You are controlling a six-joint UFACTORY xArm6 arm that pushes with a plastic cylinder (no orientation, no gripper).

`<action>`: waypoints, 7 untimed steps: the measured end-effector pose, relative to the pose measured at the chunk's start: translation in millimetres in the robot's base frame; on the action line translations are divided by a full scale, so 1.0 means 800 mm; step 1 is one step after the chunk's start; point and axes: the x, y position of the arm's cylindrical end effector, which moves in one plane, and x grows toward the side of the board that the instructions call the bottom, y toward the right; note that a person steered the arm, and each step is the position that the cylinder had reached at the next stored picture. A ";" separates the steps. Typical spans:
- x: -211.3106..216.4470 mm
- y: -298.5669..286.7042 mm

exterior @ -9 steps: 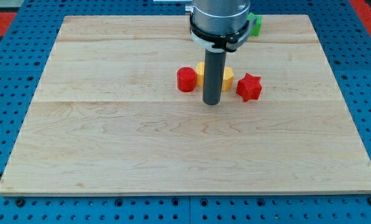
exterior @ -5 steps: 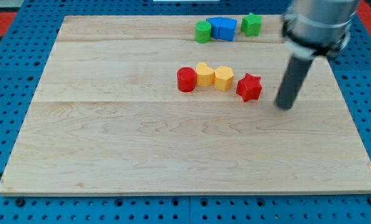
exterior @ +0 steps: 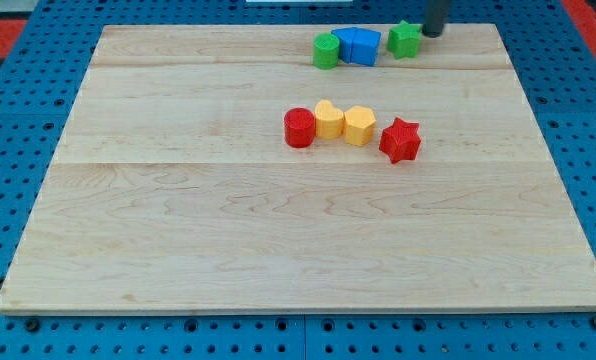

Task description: Push the green star into the blue cube

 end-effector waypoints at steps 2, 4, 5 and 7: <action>0.005 -0.077; -0.016 -0.042; -0.016 -0.051; -0.016 -0.093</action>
